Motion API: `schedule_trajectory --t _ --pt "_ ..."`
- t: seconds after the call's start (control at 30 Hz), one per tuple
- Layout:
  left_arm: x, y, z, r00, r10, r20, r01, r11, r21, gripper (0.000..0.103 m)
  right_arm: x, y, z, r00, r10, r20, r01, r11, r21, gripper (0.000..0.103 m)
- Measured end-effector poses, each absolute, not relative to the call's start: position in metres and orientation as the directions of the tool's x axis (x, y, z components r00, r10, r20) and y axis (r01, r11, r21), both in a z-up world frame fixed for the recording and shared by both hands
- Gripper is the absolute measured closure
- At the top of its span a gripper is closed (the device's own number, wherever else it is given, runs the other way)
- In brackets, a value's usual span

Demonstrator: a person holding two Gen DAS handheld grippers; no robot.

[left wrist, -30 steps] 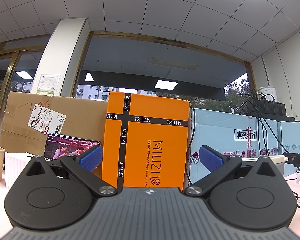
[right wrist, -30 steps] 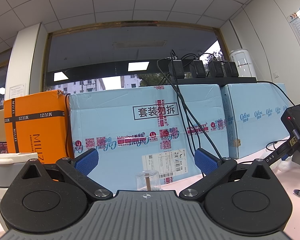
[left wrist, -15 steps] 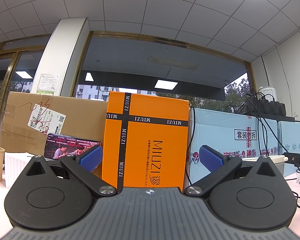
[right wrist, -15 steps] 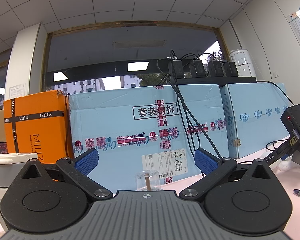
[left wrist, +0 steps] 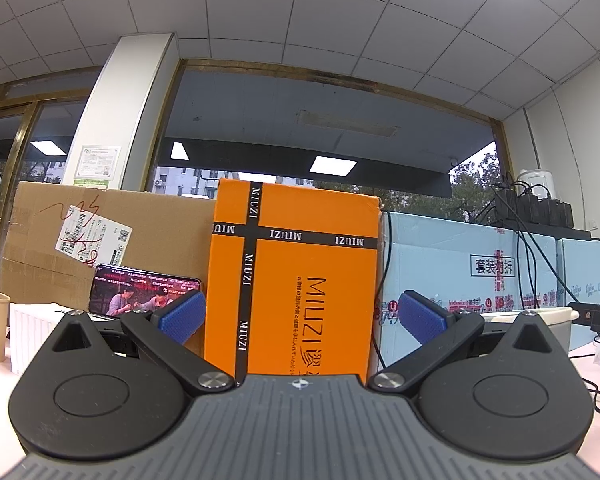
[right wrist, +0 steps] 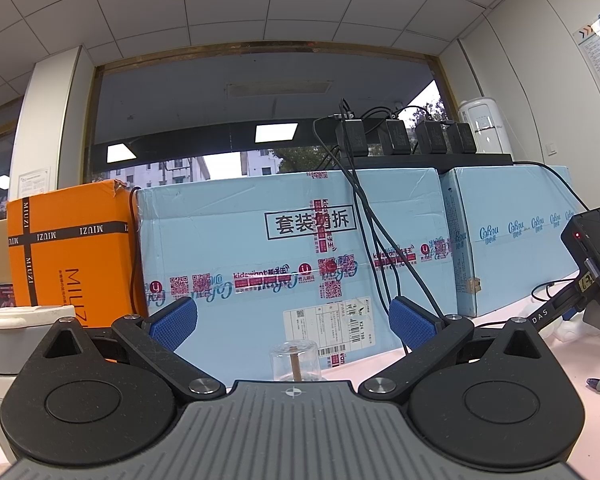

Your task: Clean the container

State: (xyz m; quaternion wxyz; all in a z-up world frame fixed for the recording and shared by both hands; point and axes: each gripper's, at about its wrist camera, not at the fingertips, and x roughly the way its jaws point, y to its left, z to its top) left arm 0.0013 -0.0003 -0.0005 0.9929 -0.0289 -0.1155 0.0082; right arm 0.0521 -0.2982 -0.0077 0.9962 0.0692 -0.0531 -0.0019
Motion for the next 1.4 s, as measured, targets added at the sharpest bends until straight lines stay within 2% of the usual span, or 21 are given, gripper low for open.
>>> schedule_trajectory --t 0.43,0.67,0.87,1.4 --pt "0.009 -0.003 0.000 0.982 0.050 0.183 -0.042 0.998 -0.042 0.000 0.067 -0.297 -0.008 1.000 -0.007 0.022 0.004 0.992 0.127 0.000" --pt "0.021 -0.014 0.000 0.992 0.038 0.120 -0.041 0.999 0.026 0.000 0.068 -0.294 -0.009 1.000 0.015 0.021 -0.017 0.993 0.113 0.000" --pt "0.028 -0.010 -0.001 0.996 0.034 0.079 -0.034 0.999 0.001 0.000 0.066 -0.289 -0.008 0.998 0.045 0.032 -0.048 0.995 0.087 0.000" --pt "0.029 -0.013 -0.002 0.997 0.023 0.073 -0.024 0.999 0.021 0.000 0.060 -0.290 -0.007 0.993 0.098 0.069 -0.104 0.991 0.088 0.000"
